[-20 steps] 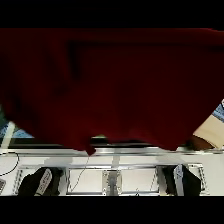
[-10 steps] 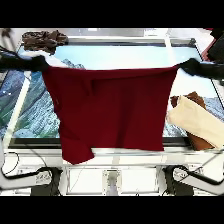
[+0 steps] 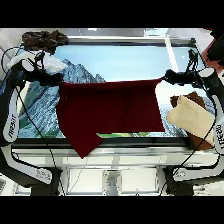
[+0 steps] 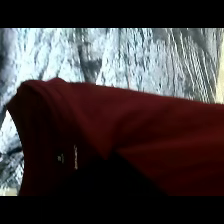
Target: Fold the shirts.
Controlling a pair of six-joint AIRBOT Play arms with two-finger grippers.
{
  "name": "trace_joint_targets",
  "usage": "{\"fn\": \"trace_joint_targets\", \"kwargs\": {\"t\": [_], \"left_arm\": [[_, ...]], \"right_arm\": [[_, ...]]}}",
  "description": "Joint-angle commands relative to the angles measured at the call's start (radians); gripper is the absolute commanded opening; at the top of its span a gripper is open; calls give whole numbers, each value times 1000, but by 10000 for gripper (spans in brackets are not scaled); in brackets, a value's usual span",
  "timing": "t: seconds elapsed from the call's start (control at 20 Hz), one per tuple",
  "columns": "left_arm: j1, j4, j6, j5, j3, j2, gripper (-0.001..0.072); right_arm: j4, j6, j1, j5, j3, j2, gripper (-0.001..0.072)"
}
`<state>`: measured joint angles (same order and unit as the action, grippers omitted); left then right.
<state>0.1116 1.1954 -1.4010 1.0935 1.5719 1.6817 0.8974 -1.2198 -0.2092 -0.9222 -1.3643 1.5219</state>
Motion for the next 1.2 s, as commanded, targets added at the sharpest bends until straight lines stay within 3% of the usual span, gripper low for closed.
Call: {"fn": "trace_joint_targets", "kwargs": {"t": [0.0, 0.1, 0.25, 0.6, 1.05, 1.1, 1.15], "left_arm": [[-20, 0, 68, 182, -2, -11, 8], [-26, 14, 66, 242, -23, -14, 8], [-26, 12, 66, 300, -93, -14, 8], [-26, 39, 34, 142, -264, -13, 8], [-26, 39, 16, 130, -269, -13, 29], [-26, 31, 16, 142, -268, -14, 251], [-25, 31, 16, 161, -266, -14, 527]], "right_arm": [[142, 8, 34, -146, 0, 6, 25], [241, -37, 54, -171, 1, 6, 25], [263, -45, 58, -156, 1, 12, 25], [274, -69, 58, -70, 136, 74, 25], [249, -74, 63, -16, 192, 136, 38], [237, -74, 63, -30, 192, 134, 70], [222, -74, 63, -52, 192, 125, 186]]}}
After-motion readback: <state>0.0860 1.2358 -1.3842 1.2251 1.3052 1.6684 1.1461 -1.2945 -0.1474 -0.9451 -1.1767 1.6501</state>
